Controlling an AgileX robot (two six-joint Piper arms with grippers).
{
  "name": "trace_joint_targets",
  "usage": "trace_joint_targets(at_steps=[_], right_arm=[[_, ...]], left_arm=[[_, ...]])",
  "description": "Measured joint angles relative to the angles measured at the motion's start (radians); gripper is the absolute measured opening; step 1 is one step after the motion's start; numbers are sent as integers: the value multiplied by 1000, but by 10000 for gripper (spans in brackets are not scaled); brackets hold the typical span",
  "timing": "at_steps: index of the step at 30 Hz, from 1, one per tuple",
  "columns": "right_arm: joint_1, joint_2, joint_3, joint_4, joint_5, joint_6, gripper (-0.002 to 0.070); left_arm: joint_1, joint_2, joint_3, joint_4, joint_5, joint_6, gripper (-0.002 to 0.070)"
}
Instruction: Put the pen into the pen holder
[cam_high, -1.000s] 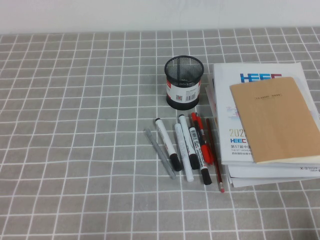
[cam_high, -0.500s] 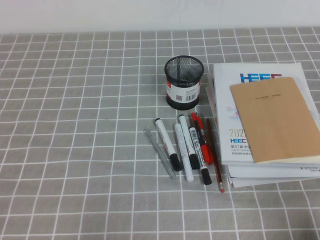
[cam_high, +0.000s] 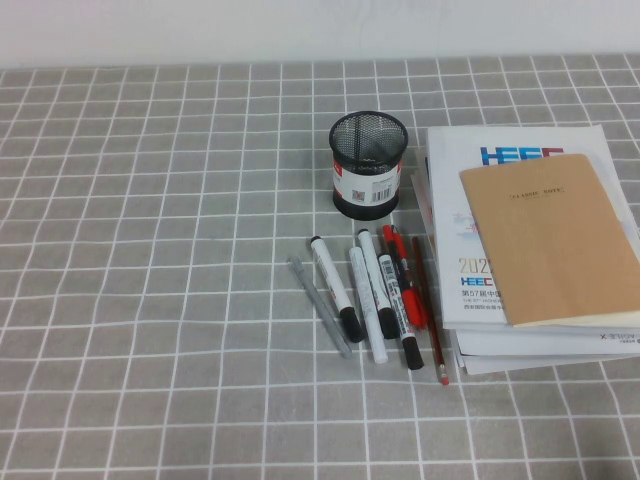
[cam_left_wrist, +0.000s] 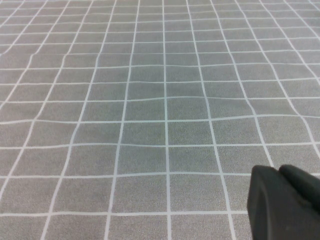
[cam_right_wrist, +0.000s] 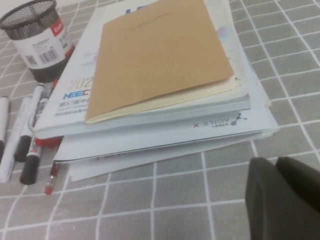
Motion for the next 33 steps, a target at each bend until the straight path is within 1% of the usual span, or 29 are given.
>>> trace_joint_targets(at_steps=[2,4,6,9,11,14,18,21,23,25,29,30,33], right_arm=[[0,0,0,13,-2,0,-13],[0,0,0,96,-13,0,-13],[0,0,0,297,-38,0,-13],[0,0,0,701,-62,0,-13],[0,0,0,861,-75,0,-13],[0,0,0,956,-105,-26,-13],[0,0,0,990,-117,-43,-13],[0,0,0,994,-113,-86,-13],[0,0,0,994,-95,-112,-13],[0,3,-39,957,-59,-130,-13],[0,118,-215,760,61,-148,-13],[0,184,-289,680,107,-150,-12],[0,359,-471,520,265,-152,-13]], left_arm=[[0,0,0,0,0,0,-5],[0,0,0,0,0,0,-5],[0,0,0,0,0,0,-5],[0,0,0,0,0,0,-5],[0,0,0,0,0,0,-5],[0,0,0,0,0,0,-5],[0,0,0,0,0,0,-5],[0,0,0,0,0,0,-5],[0,0,0,0,0,0,-5],[0,0,0,0,0,0,-5],[0,0,0,0,0,0,-5],[0,0,0,0,0,0,-5],[0,0,0,0,0,0,-5]])
